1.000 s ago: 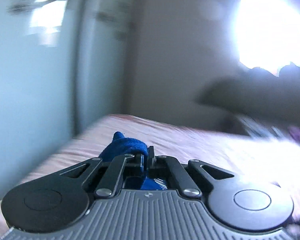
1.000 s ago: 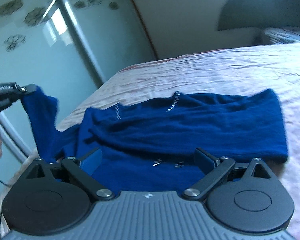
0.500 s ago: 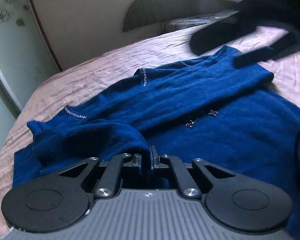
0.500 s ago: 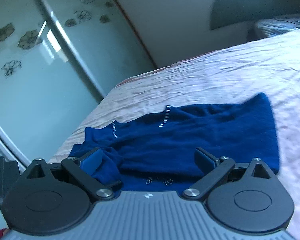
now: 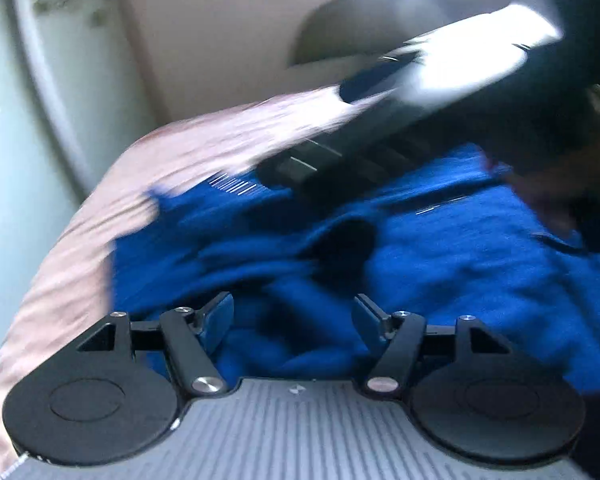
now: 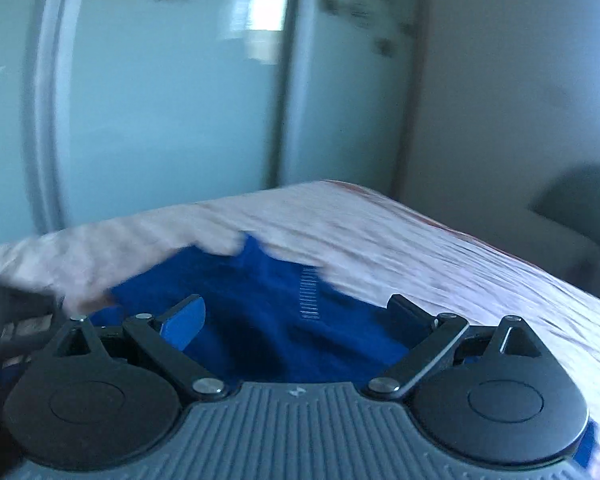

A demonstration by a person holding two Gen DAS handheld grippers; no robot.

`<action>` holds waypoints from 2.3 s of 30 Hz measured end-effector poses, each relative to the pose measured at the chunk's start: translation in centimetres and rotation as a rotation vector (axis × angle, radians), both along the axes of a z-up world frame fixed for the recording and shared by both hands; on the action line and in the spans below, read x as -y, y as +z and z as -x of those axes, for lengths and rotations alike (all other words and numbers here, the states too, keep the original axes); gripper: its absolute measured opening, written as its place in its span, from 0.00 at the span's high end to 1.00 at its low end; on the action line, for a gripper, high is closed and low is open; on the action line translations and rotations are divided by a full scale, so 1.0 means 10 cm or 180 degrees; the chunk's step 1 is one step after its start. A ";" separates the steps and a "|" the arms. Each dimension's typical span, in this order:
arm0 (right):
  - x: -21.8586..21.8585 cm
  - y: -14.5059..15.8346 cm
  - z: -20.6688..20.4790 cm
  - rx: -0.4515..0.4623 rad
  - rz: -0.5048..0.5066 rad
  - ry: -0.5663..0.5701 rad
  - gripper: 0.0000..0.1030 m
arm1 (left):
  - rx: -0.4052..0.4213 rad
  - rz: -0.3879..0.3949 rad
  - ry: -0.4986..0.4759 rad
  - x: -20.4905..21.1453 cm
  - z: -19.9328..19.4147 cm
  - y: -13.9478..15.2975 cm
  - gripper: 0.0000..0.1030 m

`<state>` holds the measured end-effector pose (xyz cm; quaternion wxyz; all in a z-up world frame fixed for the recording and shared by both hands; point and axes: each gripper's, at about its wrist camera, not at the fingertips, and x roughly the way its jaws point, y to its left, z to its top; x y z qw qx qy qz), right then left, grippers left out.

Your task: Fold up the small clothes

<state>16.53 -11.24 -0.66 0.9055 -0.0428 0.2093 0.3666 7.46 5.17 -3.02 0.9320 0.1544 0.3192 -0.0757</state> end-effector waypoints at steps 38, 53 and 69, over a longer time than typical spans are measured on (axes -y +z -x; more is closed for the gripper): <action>-0.23 -0.35 -0.28 -0.0532 -0.0512 -0.0050 0.94 | -0.0069 0.0480 0.0388 -0.28 0.16 0.26 0.19; 1.19 -0.39 -0.33 -0.0486 -0.0889 -0.1439 0.94 | -0.0163 0.0731 0.0385 -0.02 -0.21 0.34 0.17; 1.93 -0.83 -0.19 -0.0847 -0.1142 -0.2046 0.94 | -0.0270 0.0740 0.0424 0.05 -0.32 0.26 0.15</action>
